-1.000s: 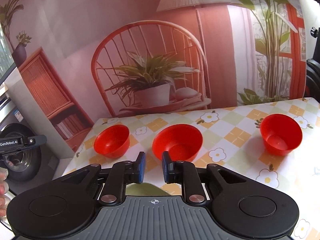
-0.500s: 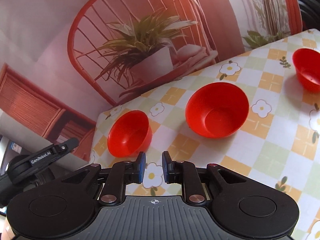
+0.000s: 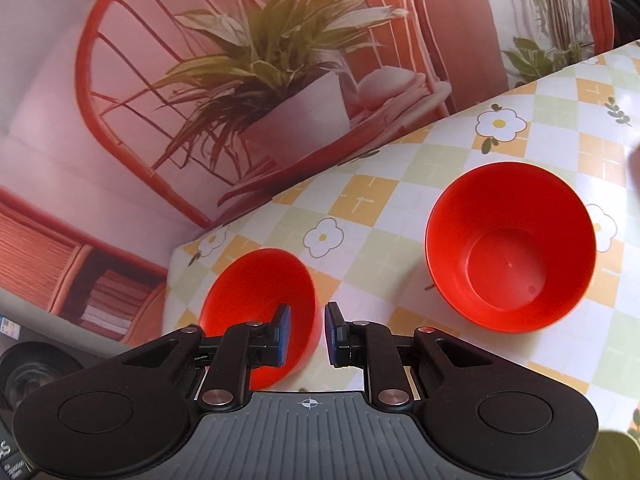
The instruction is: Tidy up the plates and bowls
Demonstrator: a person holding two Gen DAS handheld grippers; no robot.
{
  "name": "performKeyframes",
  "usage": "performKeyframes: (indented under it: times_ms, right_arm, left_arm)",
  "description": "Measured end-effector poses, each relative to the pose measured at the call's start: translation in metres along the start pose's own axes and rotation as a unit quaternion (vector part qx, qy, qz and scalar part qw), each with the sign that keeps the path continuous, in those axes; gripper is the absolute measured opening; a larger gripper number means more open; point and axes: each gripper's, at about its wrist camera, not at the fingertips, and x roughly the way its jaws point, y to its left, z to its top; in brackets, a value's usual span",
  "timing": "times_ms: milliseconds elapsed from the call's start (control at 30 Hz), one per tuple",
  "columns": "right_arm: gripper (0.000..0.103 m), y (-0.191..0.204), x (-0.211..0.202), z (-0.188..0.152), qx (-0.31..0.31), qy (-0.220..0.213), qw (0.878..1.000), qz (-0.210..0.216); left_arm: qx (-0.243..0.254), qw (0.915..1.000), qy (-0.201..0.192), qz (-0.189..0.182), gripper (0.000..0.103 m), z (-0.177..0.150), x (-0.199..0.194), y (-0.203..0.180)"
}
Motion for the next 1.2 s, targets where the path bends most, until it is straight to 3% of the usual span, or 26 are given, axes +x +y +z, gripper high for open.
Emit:
performKeyframes:
  times_ms: [133,333,433,567,700,1200]
  right_arm:
    - [0.018,-0.004,0.017,0.003,0.013,0.019,1.000,-0.001]
    - [0.017,-0.003,0.030,0.001,0.013,0.029,0.999,-0.004]
    - [0.006,-0.008,0.033,0.002,0.027,0.034,0.999,0.003]
    - [0.004,-0.006,0.027,0.003,0.018,0.036,0.999,0.019]
    - [0.004,-0.007,0.005,0.004,0.016,0.032,0.999,0.039]
    - [0.004,-0.019,-0.120,0.004,-0.052,-0.008,0.993,0.104]
  left_arm:
    - [-0.035,0.9991,0.010,-0.023,0.030,-0.005,0.012,0.006]
    - [-0.046,0.9984,0.018,-0.026,0.029,-0.006,0.024,0.009]
    - [-0.036,0.9992,0.016,-0.008,0.011,-0.010,0.025,0.008]
    - [-0.037,0.9992,0.011,-0.010,0.009,-0.011,0.015,0.004]
    - [-0.043,0.9990,0.000,-0.014,0.009,-0.010,-0.007,-0.002]
    - [0.030,0.9987,-0.040,0.009,0.012,-0.030,-0.127,-0.075]
